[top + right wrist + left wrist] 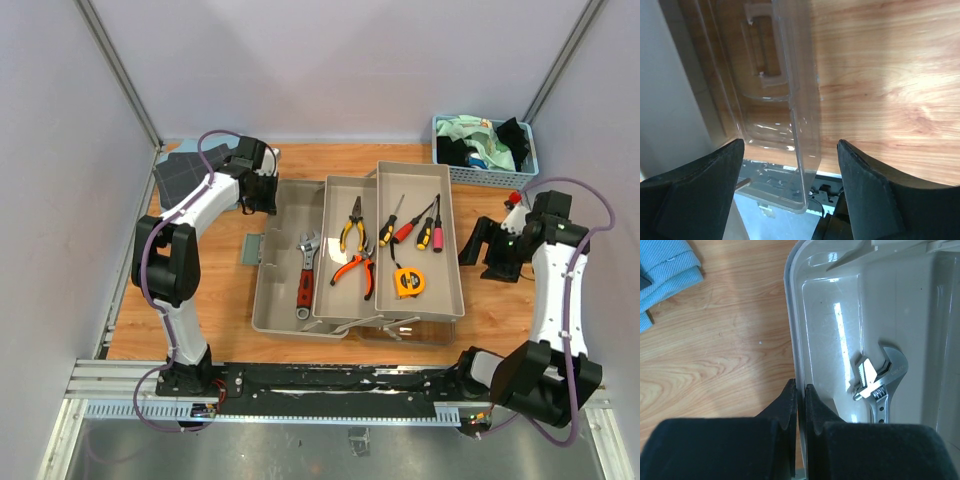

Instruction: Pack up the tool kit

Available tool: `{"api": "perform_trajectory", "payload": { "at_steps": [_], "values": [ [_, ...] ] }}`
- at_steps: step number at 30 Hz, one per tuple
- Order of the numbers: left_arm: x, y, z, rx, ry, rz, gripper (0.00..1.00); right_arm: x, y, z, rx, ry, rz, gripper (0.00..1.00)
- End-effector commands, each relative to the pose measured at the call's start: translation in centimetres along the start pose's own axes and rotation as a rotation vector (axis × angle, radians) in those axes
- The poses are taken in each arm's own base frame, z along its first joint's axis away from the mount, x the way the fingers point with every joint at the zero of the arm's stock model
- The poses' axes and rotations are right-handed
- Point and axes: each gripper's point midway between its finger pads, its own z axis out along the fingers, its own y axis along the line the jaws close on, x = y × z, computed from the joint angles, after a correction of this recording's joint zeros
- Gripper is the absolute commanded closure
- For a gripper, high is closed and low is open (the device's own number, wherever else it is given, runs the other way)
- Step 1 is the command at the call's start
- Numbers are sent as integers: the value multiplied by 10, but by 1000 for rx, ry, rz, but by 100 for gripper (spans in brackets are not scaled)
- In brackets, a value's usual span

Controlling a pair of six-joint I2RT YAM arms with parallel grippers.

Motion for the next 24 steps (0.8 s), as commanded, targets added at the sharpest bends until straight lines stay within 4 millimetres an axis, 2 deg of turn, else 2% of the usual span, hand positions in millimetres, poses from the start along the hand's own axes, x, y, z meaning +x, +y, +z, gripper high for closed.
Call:
{"api": "perform_trajectory", "payload": {
  "at_steps": [1, 6, 13, 19, 22, 24],
  "values": [
    [13, 24, -5, -58, 46, 97, 100, 16, 6, 15, -97, 65, -6, 24],
    [13, 24, -6, -53, 54, 107, 100, 27, 5, 30, -104, 96, -37, 28],
    [9, 21, -5, -42, 65, 98, 100, 46, 2, 54, -120, 144, -34, 37],
    [14, 19, -6, -33, 75, 88, 100, 59, 10, 78, -127, 205, -72, 43],
    [17, 18, -7, -29, 79, 80, 100, 62, 15, 87, -118, 236, -97, 53],
    [19, 17, -7, -24, 81, 71, 100, 61, 15, 88, -105, 242, -105, 70]
  ]
}}
